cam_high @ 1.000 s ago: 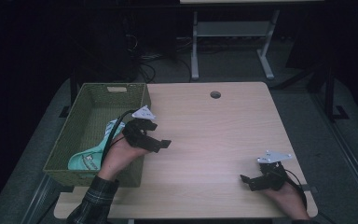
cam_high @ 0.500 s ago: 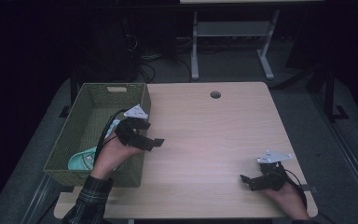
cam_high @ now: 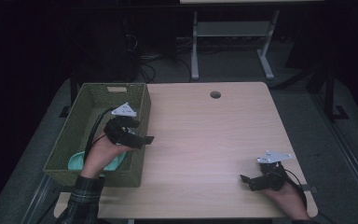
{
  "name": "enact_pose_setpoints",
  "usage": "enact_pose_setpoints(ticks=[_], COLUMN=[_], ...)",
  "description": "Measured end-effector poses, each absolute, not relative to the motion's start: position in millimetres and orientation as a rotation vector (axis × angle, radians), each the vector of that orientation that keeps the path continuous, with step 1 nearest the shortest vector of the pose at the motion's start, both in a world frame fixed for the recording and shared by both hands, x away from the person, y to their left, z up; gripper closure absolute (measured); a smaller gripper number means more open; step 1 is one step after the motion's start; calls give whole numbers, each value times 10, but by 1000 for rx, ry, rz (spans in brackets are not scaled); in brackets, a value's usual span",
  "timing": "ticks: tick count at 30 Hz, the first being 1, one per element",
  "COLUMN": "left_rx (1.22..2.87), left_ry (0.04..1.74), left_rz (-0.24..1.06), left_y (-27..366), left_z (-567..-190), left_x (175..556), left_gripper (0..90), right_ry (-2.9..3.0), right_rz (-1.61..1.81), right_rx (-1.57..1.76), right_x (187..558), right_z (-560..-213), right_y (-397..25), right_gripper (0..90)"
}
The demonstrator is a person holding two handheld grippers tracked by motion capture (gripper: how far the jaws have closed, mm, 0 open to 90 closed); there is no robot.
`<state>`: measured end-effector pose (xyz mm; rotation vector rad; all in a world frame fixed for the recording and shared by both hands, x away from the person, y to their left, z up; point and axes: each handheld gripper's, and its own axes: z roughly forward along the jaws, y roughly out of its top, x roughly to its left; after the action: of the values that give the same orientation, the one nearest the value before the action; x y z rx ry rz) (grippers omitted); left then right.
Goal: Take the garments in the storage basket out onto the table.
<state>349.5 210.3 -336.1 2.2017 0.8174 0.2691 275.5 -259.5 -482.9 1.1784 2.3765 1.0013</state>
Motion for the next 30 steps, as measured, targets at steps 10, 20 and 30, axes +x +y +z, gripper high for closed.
enact_pose_setpoints(ticks=[10,20,30], left_rx=[2198,2176,2152], left_ry=[844,910,986], left_rz=[290,318,348], left_y=[2269,2491,2744], left_z=[-3334,-3322,-3366], left_x=[3489,3484,3506], left_gripper=[144,143,143], right_ry=[2376,2377,2376], right_rz=[1001,1001,1002], right_rx=[1179,1179,1181], right_x=[2755,2755,2754], right_z=[-4829,-4829,-4828], right_y=[-2595,-2595,-2595], right_gripper=[15,14,14])
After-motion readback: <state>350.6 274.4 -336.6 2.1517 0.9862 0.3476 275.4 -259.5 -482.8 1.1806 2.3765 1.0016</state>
